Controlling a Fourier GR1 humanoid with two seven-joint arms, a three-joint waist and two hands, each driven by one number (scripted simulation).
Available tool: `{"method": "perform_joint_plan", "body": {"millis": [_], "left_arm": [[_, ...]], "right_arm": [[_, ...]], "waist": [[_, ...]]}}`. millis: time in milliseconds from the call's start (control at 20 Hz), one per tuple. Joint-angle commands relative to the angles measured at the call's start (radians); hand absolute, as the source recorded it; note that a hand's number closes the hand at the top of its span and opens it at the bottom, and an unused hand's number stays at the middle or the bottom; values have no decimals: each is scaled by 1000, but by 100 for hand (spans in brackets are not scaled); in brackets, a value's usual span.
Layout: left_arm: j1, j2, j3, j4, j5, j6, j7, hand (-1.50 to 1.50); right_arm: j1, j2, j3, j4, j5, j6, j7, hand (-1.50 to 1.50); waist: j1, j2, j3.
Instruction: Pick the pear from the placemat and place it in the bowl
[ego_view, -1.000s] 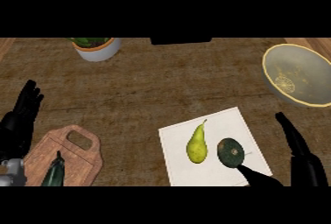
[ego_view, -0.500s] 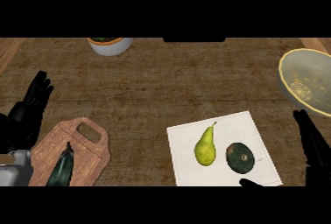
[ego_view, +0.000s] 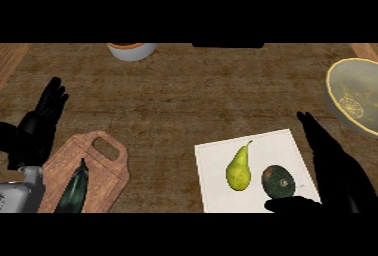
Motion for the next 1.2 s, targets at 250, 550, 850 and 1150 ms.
{"method": "perform_joint_plan", "body": {"millis": [250,550,850,1150], "left_arm": [[-19,-7,18,45,-18,0,-26,0],[-3,-14,8,24,-9,-25,-16,0],[0,-14,27,17,-20,-19,-7,0],[-62,-26,51,97,-23,-29,-23,0]], "right_arm": [[-186,91,-35,266,-246,212,153,-150],[-207,117,-3,414,-315,254,163,-150],[-266,102,60,438,-204,244,159,-150],[-313,138,57,438,-143,294,190,-150]], "waist": [[-1,0,2],[-2,-1,2],[-14,-7,3],[-26,-5,2]]}}
